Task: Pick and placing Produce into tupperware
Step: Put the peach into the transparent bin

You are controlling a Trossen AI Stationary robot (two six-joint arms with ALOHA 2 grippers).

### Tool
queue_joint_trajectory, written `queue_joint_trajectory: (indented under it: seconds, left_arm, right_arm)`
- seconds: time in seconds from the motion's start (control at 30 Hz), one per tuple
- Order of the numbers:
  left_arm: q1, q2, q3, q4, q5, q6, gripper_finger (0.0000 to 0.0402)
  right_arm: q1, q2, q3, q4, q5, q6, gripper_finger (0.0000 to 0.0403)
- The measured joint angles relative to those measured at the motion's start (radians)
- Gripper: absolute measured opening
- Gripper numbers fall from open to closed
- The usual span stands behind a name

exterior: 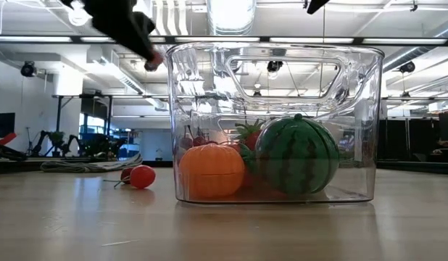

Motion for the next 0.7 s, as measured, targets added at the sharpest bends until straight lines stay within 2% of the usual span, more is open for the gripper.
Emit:
queue_joint_trajectory:
  seconds: [0.1,0.2,0.27,0.47,0.57,0.7]
  left_arm:
    - [0.087,-0.017,0.05,0.002,0.023,0.068,0.0081]
    - [0.16,0.005,0.091,0.026,0.167,0.069,0.0081]
    - [0.175,0.045,0.114,0.045,0.258,0.069,0.0081]
    - [0.173,0.214,0.209,0.081,0.427,0.07,0.0081]
    - [0.174,0.296,0.25,0.071,0.452,0.042,0.0082]
    - [0.174,0.362,0.285,0.072,0.454,-0.113,0.0108]
  right_arm:
    - [0.0,0.0,0.0,0.003,0.0,-0.003,0.0265]
    - [0.0,0.0,0.0,0.003,-0.001,0.011,0.0266]
    - [0.0,0.0,0.0,0.001,-0.003,0.03,0.0268]
    - [0.0,-0.01,0.0,-0.003,-0.037,0.058,0.0268]
    - [0.0,-0.023,0.001,-0.003,-0.037,0.058,0.0265]
    - [0.0,-0.041,0.001,-0.004,-0.037,0.092,0.0268]
